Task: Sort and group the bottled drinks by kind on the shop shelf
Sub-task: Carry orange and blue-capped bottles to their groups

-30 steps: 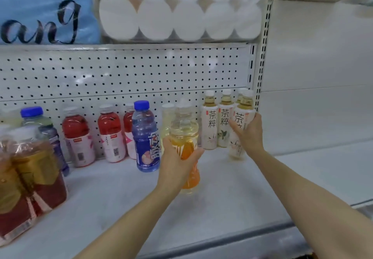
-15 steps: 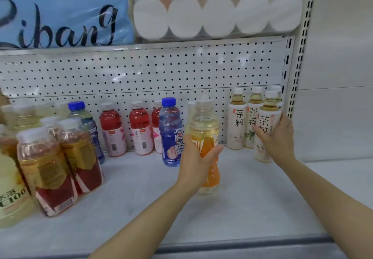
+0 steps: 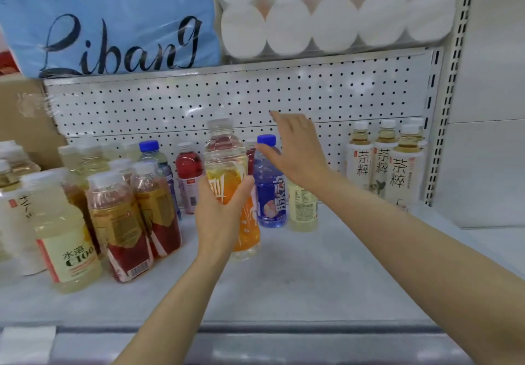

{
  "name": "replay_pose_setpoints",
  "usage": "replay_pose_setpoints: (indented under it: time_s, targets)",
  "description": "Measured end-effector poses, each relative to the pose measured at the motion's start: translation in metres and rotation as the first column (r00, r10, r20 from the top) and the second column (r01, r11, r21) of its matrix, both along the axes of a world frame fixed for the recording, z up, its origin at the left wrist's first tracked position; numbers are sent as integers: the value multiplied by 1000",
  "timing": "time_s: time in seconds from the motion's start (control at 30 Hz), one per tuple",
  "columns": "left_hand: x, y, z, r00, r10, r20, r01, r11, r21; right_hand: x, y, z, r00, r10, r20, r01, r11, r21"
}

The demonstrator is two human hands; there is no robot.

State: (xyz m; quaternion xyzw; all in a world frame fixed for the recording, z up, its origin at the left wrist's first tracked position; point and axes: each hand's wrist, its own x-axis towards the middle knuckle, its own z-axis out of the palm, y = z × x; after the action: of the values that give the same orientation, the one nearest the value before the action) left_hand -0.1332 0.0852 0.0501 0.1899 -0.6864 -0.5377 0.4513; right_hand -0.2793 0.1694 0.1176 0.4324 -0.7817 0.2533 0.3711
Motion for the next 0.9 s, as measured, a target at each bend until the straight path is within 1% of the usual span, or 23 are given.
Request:
replay_pose_setpoints:
  time_s: [0.03,0.1,0.13,0.2,0.3,0.4,0.47,0.5,0.57,0.6,0.63,0.7,0.8,0.9]
  targets:
    - [3,-3,-2,1000,9,4,-9,1000,-6,3,-15,10,998,-68,-20,69,994,86]
    - [8,-8,-5,1000,21,18,-21,1000,-15,3,-37,22,971,-236,-27,236,946,225]
    - [10,-10,-7,999,24,26,-24,999,-21,0,-45,25,957,-288,15,272,920,282]
    - [14,-15,-11,999,25,38,-24,999,-27,-7,-55,24,932,-344,114,275,875,398]
    - [19,-20,-15,999,24,39,-22,999,-40,-13,-57,18,908,-362,212,241,864,442]
    - [22,-23,-15,999,14,35,-12,999,-46,-11,-60,9,898,-377,229,254,866,430]
    - [24,-26,-16,999,10,32,-9,999,-35,-12,-66,1,899,-343,273,224,895,386]
    - [25,-26,-17,999,9,32,-8,1000,-27,-13,-69,-4,895,-292,338,174,925,339]
    - [26,-29,-19,999,13,29,-12,1000,-9,-16,-73,-19,862,-121,492,50,987,154]
    - [27,-30,-19,1000,16,27,-16,1000,-1,-17,-73,-28,846,-33,532,18,999,35]
    - [28,-32,-20,999,18,26,-18,1000,5,-18,-74,-38,839,34,543,5,997,-71]
    - [30,-34,-21,999,27,27,-27,1000,14,-18,-74,-57,822,119,557,-8,980,-198]
    - [37,-36,-19,999,35,28,-35,999,20,-16,-73,-74,793,168,585,-6,963,-268]
    - [50,-35,-17,998,48,32,-48,999,7,-10,-70,-80,808,191,558,-13,952,-307]
